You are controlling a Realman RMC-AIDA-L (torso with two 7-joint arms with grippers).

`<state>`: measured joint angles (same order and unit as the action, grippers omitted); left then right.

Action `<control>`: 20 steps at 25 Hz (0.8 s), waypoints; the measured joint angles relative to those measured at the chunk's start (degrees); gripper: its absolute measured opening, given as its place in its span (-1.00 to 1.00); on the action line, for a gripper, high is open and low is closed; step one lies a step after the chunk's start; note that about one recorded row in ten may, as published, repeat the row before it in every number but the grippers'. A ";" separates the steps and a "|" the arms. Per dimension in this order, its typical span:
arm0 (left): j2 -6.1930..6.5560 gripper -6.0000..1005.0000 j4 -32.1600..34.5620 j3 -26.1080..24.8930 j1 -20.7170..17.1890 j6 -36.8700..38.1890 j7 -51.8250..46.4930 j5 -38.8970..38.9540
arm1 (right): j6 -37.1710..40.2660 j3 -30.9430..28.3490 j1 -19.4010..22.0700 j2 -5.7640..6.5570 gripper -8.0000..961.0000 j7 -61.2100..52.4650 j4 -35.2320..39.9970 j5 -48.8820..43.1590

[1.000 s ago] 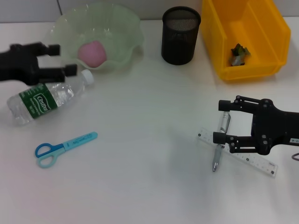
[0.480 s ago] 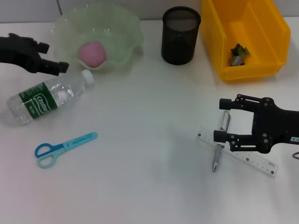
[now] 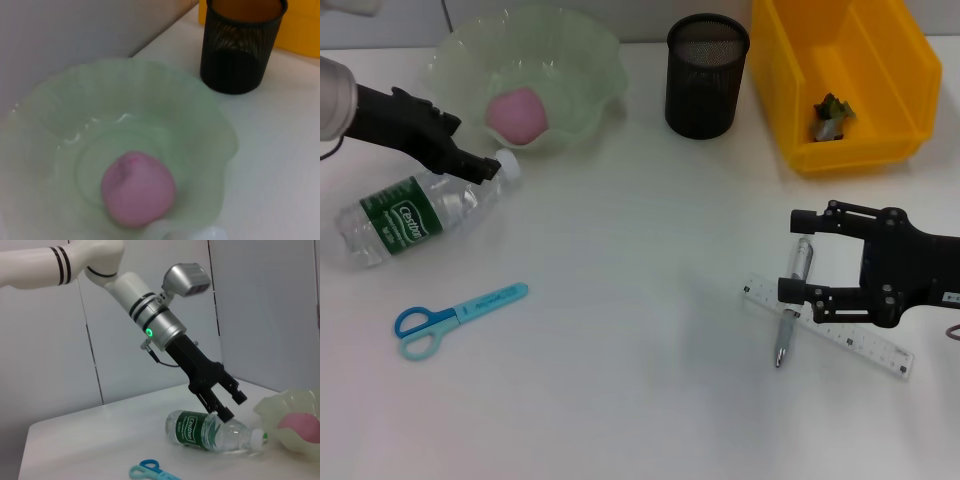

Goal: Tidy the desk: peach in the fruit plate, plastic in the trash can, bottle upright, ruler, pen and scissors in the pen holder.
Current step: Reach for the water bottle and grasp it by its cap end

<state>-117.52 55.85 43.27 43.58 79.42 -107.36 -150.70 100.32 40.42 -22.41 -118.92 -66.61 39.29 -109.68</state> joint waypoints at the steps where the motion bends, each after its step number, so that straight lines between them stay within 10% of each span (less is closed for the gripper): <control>1: -0.25 0.63 -1.93 0.02 0.75 -1.52 -0.37 -1.13 | 0.00 0.00 0.00 0.00 0.74 0.00 0.00 0.00; 20: -0.86 0.63 -7.22 5.98 1.88 -7.02 -2.77 -4.26 | 0.05 0.02 0.16 0.18 0.74 -0.03 -0.01 -0.21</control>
<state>-118.37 48.63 49.24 45.45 72.40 -110.13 -154.96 100.38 40.45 -22.26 -118.73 -66.64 39.28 -109.89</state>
